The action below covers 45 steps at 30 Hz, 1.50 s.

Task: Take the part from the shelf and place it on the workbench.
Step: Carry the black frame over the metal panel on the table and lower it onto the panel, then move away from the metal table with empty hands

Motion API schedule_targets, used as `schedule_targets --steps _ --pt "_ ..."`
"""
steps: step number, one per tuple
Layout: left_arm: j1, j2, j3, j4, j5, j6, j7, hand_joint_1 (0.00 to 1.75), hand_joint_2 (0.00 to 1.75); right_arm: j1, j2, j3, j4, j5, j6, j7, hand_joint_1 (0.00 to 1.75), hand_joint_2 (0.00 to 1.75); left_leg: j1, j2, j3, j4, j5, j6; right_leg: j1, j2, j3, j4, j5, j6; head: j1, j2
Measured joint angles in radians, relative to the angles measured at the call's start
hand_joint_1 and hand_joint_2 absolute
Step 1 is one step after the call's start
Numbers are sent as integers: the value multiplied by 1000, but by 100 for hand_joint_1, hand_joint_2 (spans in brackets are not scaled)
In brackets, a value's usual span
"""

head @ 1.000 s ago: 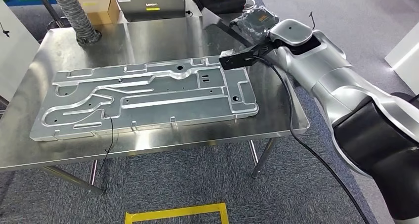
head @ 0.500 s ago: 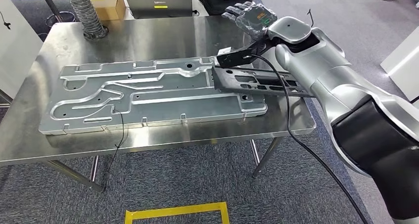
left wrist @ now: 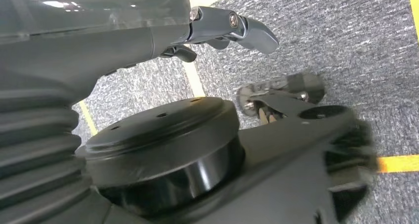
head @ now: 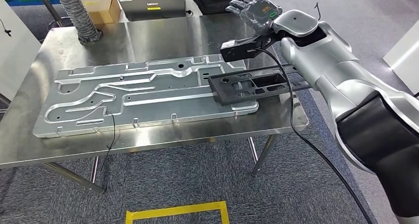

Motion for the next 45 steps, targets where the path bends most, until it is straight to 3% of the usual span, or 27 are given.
schedule_targets --steps 1,2,4,6,9,11,12,14,16,17,18,19,21,22,24,26,28,30,31,32,33,35,37,41,43,45 --pt "0 0 0 0 1 0 0 0 0 0 0 0 0 0 1 -2 0 0 1 0 -12 28 -2 -2 0 0 0 1 0 0 0 0" --pt "0 0 0 0 2 0 -1 0 0 0 1 0 0 -1 1 -3 0 0 3 0 -6 16 15 -3 0 0 0 2 -1 1 0 0" --pt "0 1 1 0 5 0 -2 0 0 -3 3 0 -1 -3 2 -6 0 0 4 1 51 -102 78 -1 -1 1 0 7 -3 5 0 0" --pt "0 1 1 0 6 0 -3 0 0 -8 4 -1 -4 -9 2 -8 0 0 3 1 105 -214 114 6 3 2 -4 14 -6 13 0 0" --pt "1 1 1 0 6 0 -4 0 0 -11 4 -6 -6 -18 1 -11 0 0 0 -1 116 -242 116 23 6 3 -10 14 -4 29 0 0" --pt "0 1 1 0 2 0 -4 0 0 -12 0 -12 -8 -22 -1 -14 0 0 1 -1 115 -248 122 36 2 3 -18 34 -21 39 0 0" --pt "-2 1 1 0 1 0 -3 0 0 -13 -4 -14 -11 -24 -2 -17 0 0 3 -1 115 -251 125 42 1 3 -33 70 -45 44 0 0" --pt "-3 0 1 0 -3 0 0 0 0 -13 -18 -18 -18 -29 -5 -26 0 0 2 -1 114 -252 128 48 -1 3 -89 196 -111 50 0 0" --pt "-3 0 1 0 -5 0 4 0 0 -6 -37 -20 -33 -34 -6 -33 0 0 0 -2 113 -251 128 50 -1 3 -136 296 -141 52 0 0" --pt "-3 0 1 0 -6 0 5 0 0 -3 -47 -23 -45 -37 -6 -34 0 0 -1 -2 113 -250 128 50 -1 3 -136 295 -128 50 0 0" --pt "-3 0 1 0 -6 0 7 0 0 -2 -57 -26 -59 -40 -4 -35 0 0 -2 -2 114 -250 127 50 -1 3 -116 252 -99 47 0 0" --pt "-4 0 1 0 -6 0 7 0 0 -2 -69 -32 -77 -44 1 -36 0 0 -3 -2 114 -249 127 50 1 3 -82 182 -61 41 0 0" --pt "-6 -1 1 0 -4 0 8 0 0 -7 -93 -44 -119 -51 22 -34 0 0 -5 -2 112 -249 127 47 6 3 -22 55 -15 29 0 0" --pt "-6 -2 1 0 -3 -1 9 0 0 -9 -107 -49 -144 -54 38 -32 0 0 -6 -2 110 -248 127 43 10 2 -9 23 -7 24 0 0" --pt "-4 -3 1 0 0 -2 12 0 0 -13 -138 -59 -197 -62 76 -21 0 0 -7 -2 107 -248 129 34 14 2 -8 11 -6 20 0 0" --pt "-1 -3 1 0 1 -3 15 0 0 -20 -168 -70 -256 -71 118 -7 0 0 -9 -1 102 -238 117 24 6 0 -4 4 -1 13 0 0" --pt "1 -2 1 0 1 -1 16 0 0 -36 -190 -83 -303 -82 149 6 0 0 -8 0 70 -160 67 14 -1 -2 0 -4 3 5 0 0" --pt "2 -2 1 0 0 2 17 0 0 -48 -207 -92 -339 -93 169 12 0 0 -3 0 12 -24 5 7 0 -1 0 -4 3 2 0 0" --pt "2 -2 1 0 0 3 17 0 0 -50 -215 -94 -354 -98 176 12 0 0 -1 0 -9 24 -8 5 0 0 0 -3 3 2 0 0" --pt "2 -2 1 0 -1 3 17 0 0 -51 -223 -96 -369 -105 182 12 0 0 0 0 -14 36 -2 4 0 1 0 -2 3 2 0 0" --pt "1 -2 1 0 -1 3 17 0 0 -52 -231 -98 -383 -113 188 13 0 0 1 0 0 8 22 4 0 2 0 0 2 3 0 0" --pt "1 -1 1 0 0 4 16 0 0 -60 -247 -101 -411 -132 195 19 0 0 0 0 66 -127 85 10 1 3 -1 4 0 7 0 0" --pt "0 1 1 0 4 4 14 0 0 -73 -265 -102 -432 -152 198 27 0 0 -2 -1 115 -228 114 18 5 4 -5 10 -2 16 0 0" --pt "1 3 2 0 12 4 13 0 0 -86 -298 -104 -459 -170 197 40 0 0 -3 -1 122 -252 120 40 3 4 -12 18 -8 38 0 0" --pt "2 4 3 0 16 4 12 0 0 -94 -321 -107 -466 -178 195 45 0 0 0 -1 121 -257 127 52 -1 4 -42 88 -55 47 0 0" --pt "7 4 5 0 22 2 13 0 0 -99 -348 -110 -469 -189 192 48 0 0 0 -2 118 -257 128 56 -2 4 -102 223 -121 54 0 0"
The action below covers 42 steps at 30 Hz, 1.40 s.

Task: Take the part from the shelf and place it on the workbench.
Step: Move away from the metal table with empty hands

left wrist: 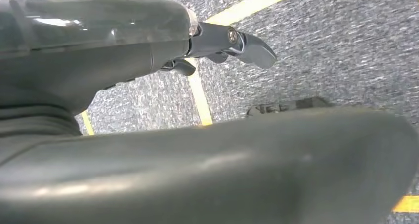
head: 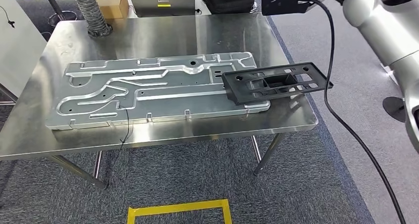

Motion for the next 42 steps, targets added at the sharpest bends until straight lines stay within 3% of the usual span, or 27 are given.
schedule_targets --steps 1,2,3,5,7,9,11,13,15,17,18,19,22,25,27,29,31,32,33,35,37,38,42 --pt "4 0 1 0 3 -1 0 0 0 0 -14 -1 -2 -8 -2 1 0 0 0 0 -1 1 0 0 0 0 -25 54 -17 2 0 0" --pt "8 1 2 0 6 -2 1 0 0 1 -30 -3 -6 -18 -6 2 0 0 0 0 -1 2 0 0 -1 0 -34 74 -16 3 0 0" --pt "10 1 3 0 9 -3 1 0 0 1 -47 -7 -11 -29 -11 2 0 0 0 0 -1 3 0 0 -1 0 -24 55 3 3 0 0" --pt "13 1 5 0 13 -9 -1 0 0 0 -85 -19 -31 -58 -24 5 0 0 0 -1 -1 5 -2 -2 -1 -1 43 -79 69 -1 0 0" --pt "13 1 7 0 18 -15 -5 0 0 1 -127 -34 -57 -88 -37 9 0 0 -4 -4 -3 9 -4 -9 4 -1 97 -190 105 -9 0 0" --pt "16 1 11 0 23 -19 -10 0 0 8 -174 -51 -84 -117 -49 13 0 0 -5 -6 -6 9 -2 -18 10 -1 106 -213 108 -17 0 0" --pt "18 3 15 0 27 -20 -14 0 0 23 -221 -70 -114 -143 -62 15 0 0 -6 -5 -7 13 -8 -28 5 -3 107 -219 113 -28 0 0" --pt "18 5 19 0 30 -20 -17 0 0 48 -270 -99 -146 -168 -83 15 0 0 -6 -1 -28 68 -52 -37 0 -6 109 -226 119 -39 0 0" --pt "19 6 21 0 31 -20 -18 0 0 92 -323 -137 -179 -189 -113 15 0 0 -3 1 -77 195 -123 -42 1 -9 108 -227 120 -44 0 0" --pt "22 8 21 0 32 -19 -17 0 0 156 -375 -181 -210 -206 -138 14 0 0 -2 1 -109 288 -156 -44 2 -10 107 -225 121 -44 0 0" --pt "23 8 21 0 32 -19 -17 0 0 189 -399 -205 -225 -214 -149 13 0 0 -2 1 -99 281 -145 -43 2 -10 106 -224 121 -44 0 0" --pt "23 10 21 0 33 -19 -17 0 0 223 -424 -232 -241 -223 -161 12 0 0 -2 1 -72 236 -120 -40 2 -9 106 -223 121 -43 0 0" --pt "22 14 21 0 35 -18 -17 0 0 318 -496 -323 -284 -251 -200 10 0 0 -5 1 33 46 -54 -25 6 -10 103 -218 122 -33 0 0" --pt "23 16 22 0 43 -18 -21 0 0 444 -557 -433 -329 -268 -228 2 0 0 -8 -1 46 7 -47 -10 7 -11 99 -221 131 -14 0 0" --pt "22 16 23 0 51 -18 -24 0 0 560 -587 -535 -357 -272 -243 -14 0 0 -5 -1 45 -3 -34 3 4 -9 94 -211 118 -2 0 0" --pt "21 16 26 0 59 -18 -27 0 0 686 -603 -661 -378 -272 -258 -38 0 0 -2 -1 39 -11 -23 12 0 -6 62 -131 58 9 0 0" --pt "22 15 28 0 65 -18 -28 0 0 822 -605 -794 -395 -263 -270 -67 0 0 -3 -1 29 -11 -16 15 -3 -5 10 0 -11 19 0 0" --pt "23 15 28 0 68 -18 -29 0 0 891 -602 -857 -401 -254 -272 -82 0 0 -3 -2 25 -10 -13 15 -5 -5 -4 41 -26 22 0 0" --pt "23 15 28 0 70 -17 -28 0 0 954 -596 -919 -406 -241 -274 -96 0 0 -3 -3 20 -9 -11 14 -7 -5 1 46 -22 24 0 0" --pt "24 14 29 0 74 -15 -27 0 0 1054 -574 -1038 -412 -211 -274 -121 0 0 -4 -4 11 -2 -8 10 -13 -5 71 -63 29 26 0 0" --pt "22 13 29 0 75 -13 -25 0 0 1133 -544 -1146 -411 -180 -281 -143 0 0 -7 -5 4 5 -6 2 -11 -5 142 -189 64 19 0 0" --pt "21 12 29 0 75 -12 -25 0 0 1173 -530 -1194 -409 -167 -287 -153 0 0 -8 -6 2 6 -5 -3 -8 -5 158 -220 70 13 0 0" --pt "23 12 29 0 70 -12 -23 0 0 1321 -461 -1366 -368 -145 -324 -184 0 0 -8 -8 -5 17 -11 -24 -6 -10 155 -231 80 -16 0 0"
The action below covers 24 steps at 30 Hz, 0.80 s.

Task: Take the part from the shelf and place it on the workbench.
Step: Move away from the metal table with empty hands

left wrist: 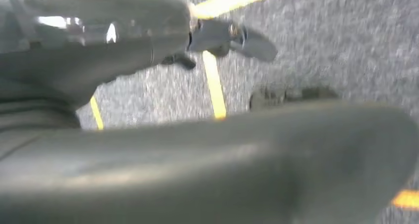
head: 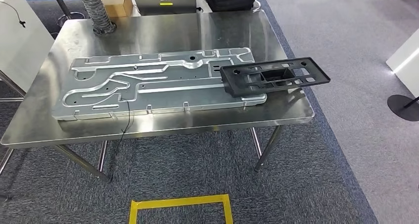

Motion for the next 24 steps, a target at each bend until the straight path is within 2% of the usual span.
schedule_targets --steps 2,4,5,6,7,10,11,12,14,15,16,17,19,20,21,22,24 --pt "0 0 0 0 -3 2 0 0 0 62 39 -71 36 1 -26 -22 0 0 0 4 -30 76 -58 -6 -3 -5 -5 -4 9 -13 0 0" --pt "0 0 -1 0 -4 5 0 0 0 107 85 -124 84 2 -56 -46 0 0 1 6 -77 204 -134 -9 -1 -6 -15 -3 15 -19 0 0" --pt "0 0 -1 0 -4 7 0 0 0 124 108 -146 113 2 -70 -57 0 0 0 7 -90 250 -154 -9 0 -5 -21 -2 18 -20 0 0" --pt "0 0 -2 0 -4 9 -1 0 0 140 130 -165 141 2 -81 -65 0 0 0 7 -86 262 -155 -7 1 -5 -27 0 21 -20 0 0" --pt "0 0 -2 0 -3 12 -1 0 0 152 149 -183 168 2 -89 -70 0 0 -1 7 -63 236 -140 -4 2 -3 -33 3 23 -19 0 0" --pt "-4 1 -2 0 1 18 -2 0 0 163 194 -229 264 2 -121 -80 0 0 -7 7 59 39 -77 15 5 1 -42 9 30 -12 0 0" --pt "-5 2 -2 0 3 19 -2 0 0 163 208 -245 309 3 -140 -90 0 0 -9 8 82 -3 -69 19 6 1 -44 10 33 -8 0 0" --pt "-6 2 -2 0 5 20 -3 0 0 163 221 -260 361 3 -160 -105 0 0 -11 9 91 -22 -68 21 6 1 -44 9 37 -2 0 0" --pt "-6 2 -2 0 7 20 -3 0 0 164 245 -286 455 3 -190 -135 0 0 -11 10 90 -31 -55 28 2 1 -45 6 44 11 0 0" --pt "-6 1 -3 0 8 19 -3 0 0 166 258 -300 500 3 -200 -145 0 0 -10 12 90 -38 -45 33 0 2 -47 9 39 17 0 0" --pt "-7 1 -3 0 10 19 -3 0 0 167 272 -317 539 1 -207 -150 0 0 -8 14 89 -46 -35 39 -2 3 -54 24 22 23 0 0" --pt "-7 0 -3 0 11 18 -3 0 0 168 286 -336 577 -2 -213 -153 0 0 -6 17 85 -53 -25 42 -4 5 -69 62 -11 28 0 0" --pt "-7 1 -3 0 12 18 -3 0 0 176 320 -376 648 -8 -221 -154 0 0 -7 19 70 -54 -14 45 -6 6 -112 183 -93 37 0 0" --pt "-6 0 -3 0 12 18 -3 0 0 182 339 -393 681 -9 -224 -154 0 0 -7 19 61 -52 -9 45 -8 6 -128 238 -121 41 0 0" --pt "-5 0 -4 0 13 18 -3 0 0 188 357 -407 710 -9 -228 -154 0 0 -7 19 52 -49 -4 43 -11 6 -129 261 -130 44 0 0" --pt "-4 0 -4 0 13 17 -2 0 0 194 371 -418 734 -9 -230 -154 0 0 -7 19 42 -44 -1 41 -14 6 -109 245 -121 46 0 0" --pt "-5 0 -4 0 14 17 -2 0 0 197 389 -436 766 -9 -232 -155 0 0 -7 21 24 -28 3 34 -21 5 -26 117 -78 49 0 0"
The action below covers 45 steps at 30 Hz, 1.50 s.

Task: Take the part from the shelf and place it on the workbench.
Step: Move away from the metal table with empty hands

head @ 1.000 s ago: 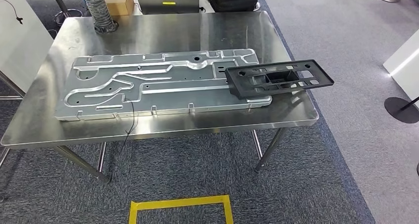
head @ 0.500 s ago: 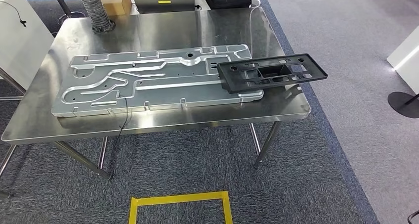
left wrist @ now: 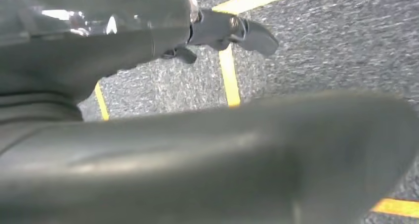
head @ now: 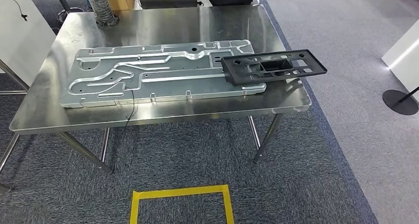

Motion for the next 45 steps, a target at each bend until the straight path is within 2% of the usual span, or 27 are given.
schedule_targets --steps 2,6,7,9,11,12,13,14,16,18,21,22,23,26,27,28,29,31,33,34,36,37,39,41,42,44,45 --pt "-3 1 0 0 1 0 0 0 0 0 11 -13 22 0 2 7 0 0 -2 2 -12 14 3 -11 3 3 56 -99 28 -9 0 0" --pt "-3 0 -1 0 2 0 0 0 0 11 60 -51 81 2 1 45 0 0 2 2 -20 21 9 -38 15 4 51 -111 51 -48 0 0" --pt "-3 0 -1 0 2 0 1 0 0 16 82 -63 97 5 0 53 0 0 4 1 -28 38 -9 -44 16 2 45 -113 59 -58 0 0" --pt "-2 1 -2 0 5 0 1 0 0 25 129 -84 129 14 0 78 0 0 8 0 -61 130 -92 -52 18 -2 26 -114 76 -73 0 0" --pt "-2 1 -2 0 6 2 1 0 0 29 176 -96 158 26 0 110 0 0 8 0 -92 258 -178 -55 23 -2 0 -112 94 -81 0 0" --pt "-3 1 -2 0 7 3 2 0 0 30 199 -100 172 30 0 127 0 0 8 -1 -90 293 -197 -54 26 -1 -13 -111 104 -83 0 0" --pt "-3 1 -2 0 7 4 2 0 0 30 219 -103 183 34 0 142 0 0 7 -1 -68 288 -198 -51 29 1 -26 -111 114 -84 0 0" --pt "-3 1 -2 0 7 5 2 0 0 30 237 -106 192 35 0 155 0 0 5 -1 -25 239 -184 -45 33 2 -38 -110 123 -84 0 0" --pt "-8 2 -2 0 6 8 2 0 0 30 269 -112 206 39 0 177 0 0 -2 -2 89 77 -149 -25 40 5 -57 -109 143 -82 0 0" --pt "-14 3 -2 0 6 12 2 0 0 30 297 -118 217 43 0 195 0 0 -11 -1 149 -23 -128 -11 41 4 -67 -110 162 -75 0 0" --pt "-14 4 -3 0 5 14 4 0 0 29 332 -126 234 48 3 218 0 0 -15 2 139 -33 -101 -1 35 4 -73 -113 186 -58 -1 0" --pt "-13 4 -4 0 5 14 6 0 0 30 343 -126 239 49 4 225 0 0 -14 5 131 -36 -88 3 33 5 -79 -104 172 -53 -1 0" --pt "-12 4 -4 1 5 14 7 0 0 32 354 -127 244 51 5 233 0 0 -12 7 120 -39 -73 9 31 6 -89 -80 139 -48 -1 0" --pt "-12 5 -5 1 5 15 9 0 0 34 371 -127 251 54 7 250 0 0 -11 11 71 -39 -33 16 24 6 -124 92 -24 -36 0 0" --pt "-11 5 -5 1 5 15 10 0 0 33 376 -127 252 55 8 252 0 0 -11 11 52 -37 -20 15 22 6 -125 145 -45 -32 0 0" --pt "-11 5 -5 1 5 15 10 0 0 33 379 -127 254 56 8 254 0 0 -10 12 32 -34 -8 13 19 6 -113 172 -38 -28 -1 0" --pt "-11 4 -5 1 5 15 11 0 0 32 382 -127 255 56 9 256 0 0 -8 12 12 -28 3 9 16 6 -85 167 -12 -23 -1 0" --pt "-11 4 -6 1 4 15 11 0 0 30 387 -127 257 60 14 263 0 0 -5 12 -29 -6 21 -1 10 5 20 61 25 -16 -1 0" --pt "-12 4 -6 1 4 16 10 0 0 25 393 -127 258 63 19 270 0 0 -4 12 -57 16 34 -14 11 5 123 -79 -2 -23 -1 0" --pt "-13 4 -6 1 4 17 10 0 0 23 396 -127 258 64 20 272 0 0 -4 13 -63 22 42 -20 14 6 147 -118 -20 -30 -1 0" --pt "-12 4 -6 1 4 17 10 0 0 25 402 -127 259 65 22 277 0 0 -2 13 -68 24 55 -33 16 3 142 -129 -17 -49 0 0" --pt "-11 4 -6 1 4 17 11 0 0 26 405 -127 260 65 24 280 0 0 1 11 -73 31 45 -39 16 1 133 -129 -7 -58 0 0" --pt "-8 4 -6 1 4 17 12 0 0 27 414 -127 262 67 31 289 0 0 5 7 -95 94 -35 -49 15 -3 109 -130 17 -74 0 0" --pt "-8 4 -6 1 4 17 12 0 0 27 425 -127 263 70 40 300 0 0 8 5 -121 215 -136 -54 18 -4 79 -129 41 -80 -1 0" --pt "-8 4 -6 1 4 17 12 0 0 27 432 -127 264 73 45 305 0 0 8 5 -125 270 -158 -56 20 -4 63 -127 53 -80 -1 0" --pt "-8 4 -6 1 4 18 13 0 0 27 443 -127 266 79 53 316 0 0 9 5 -96 304 -133 -55 22 -4 28 -122 77 -77 -1 0" --pt "-8 4 -6 1 5 19 13 0 0 27 448 -127 267 81 56 321 0 0 9 5 -58 270 -104 -53 22 -3 11 -119 88 -75 -1 0"
